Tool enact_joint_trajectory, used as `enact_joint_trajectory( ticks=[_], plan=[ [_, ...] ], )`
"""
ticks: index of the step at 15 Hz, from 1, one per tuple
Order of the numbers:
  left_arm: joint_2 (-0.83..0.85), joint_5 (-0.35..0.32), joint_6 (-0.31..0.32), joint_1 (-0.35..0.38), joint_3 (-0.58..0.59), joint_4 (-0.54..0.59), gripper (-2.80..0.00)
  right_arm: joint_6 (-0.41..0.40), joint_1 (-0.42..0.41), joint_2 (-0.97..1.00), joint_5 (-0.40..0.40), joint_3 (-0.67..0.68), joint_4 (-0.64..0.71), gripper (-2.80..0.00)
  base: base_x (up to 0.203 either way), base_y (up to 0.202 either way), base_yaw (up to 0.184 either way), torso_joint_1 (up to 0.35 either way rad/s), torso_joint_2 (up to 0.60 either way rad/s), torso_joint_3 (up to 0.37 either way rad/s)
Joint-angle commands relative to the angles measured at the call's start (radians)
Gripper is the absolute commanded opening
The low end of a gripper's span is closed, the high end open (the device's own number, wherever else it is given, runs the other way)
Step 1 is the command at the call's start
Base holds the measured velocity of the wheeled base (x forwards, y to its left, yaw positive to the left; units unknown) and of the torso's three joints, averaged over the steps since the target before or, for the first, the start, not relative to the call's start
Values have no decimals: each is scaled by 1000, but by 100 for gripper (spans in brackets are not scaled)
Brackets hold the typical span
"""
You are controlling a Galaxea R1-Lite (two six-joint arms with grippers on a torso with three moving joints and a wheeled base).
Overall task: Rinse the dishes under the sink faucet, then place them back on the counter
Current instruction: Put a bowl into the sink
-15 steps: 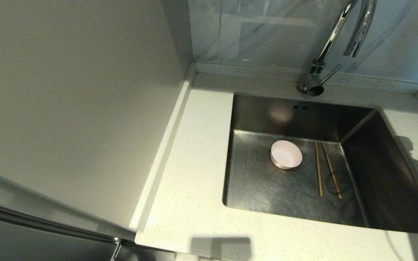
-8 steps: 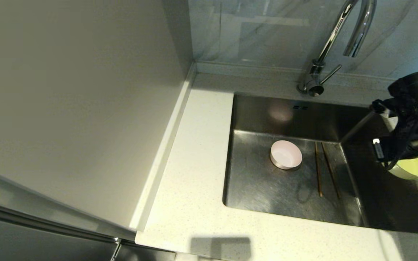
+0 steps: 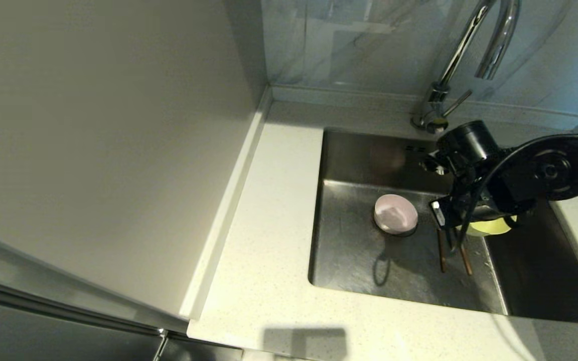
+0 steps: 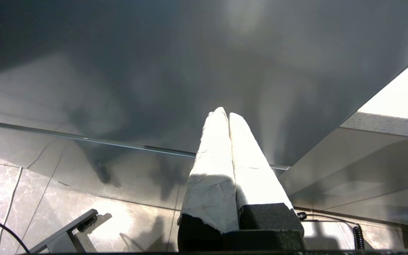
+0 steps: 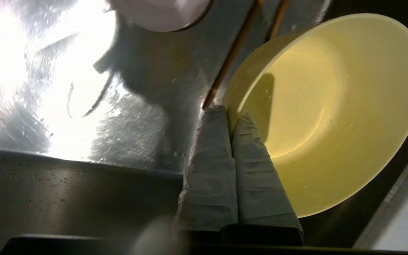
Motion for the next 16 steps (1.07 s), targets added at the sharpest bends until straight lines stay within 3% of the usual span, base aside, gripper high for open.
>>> enact_joint_trajectory(
  ticks=[1,6,16],
  plan=[
    [-3,0,0,0,0,0,-280,2,12,86,-5,-5,-7,-280,0,0,0,0,0,0],
    [-3,0,0,0,0,0,-280,6,8,211,-5,-1,-129,-280,0,0,0,0,0,0],
    [-3,0,0,0,0,0,-280,3,-41,388,-5,-38,-226,-280,0,0,0,0,0,0]
  ],
)
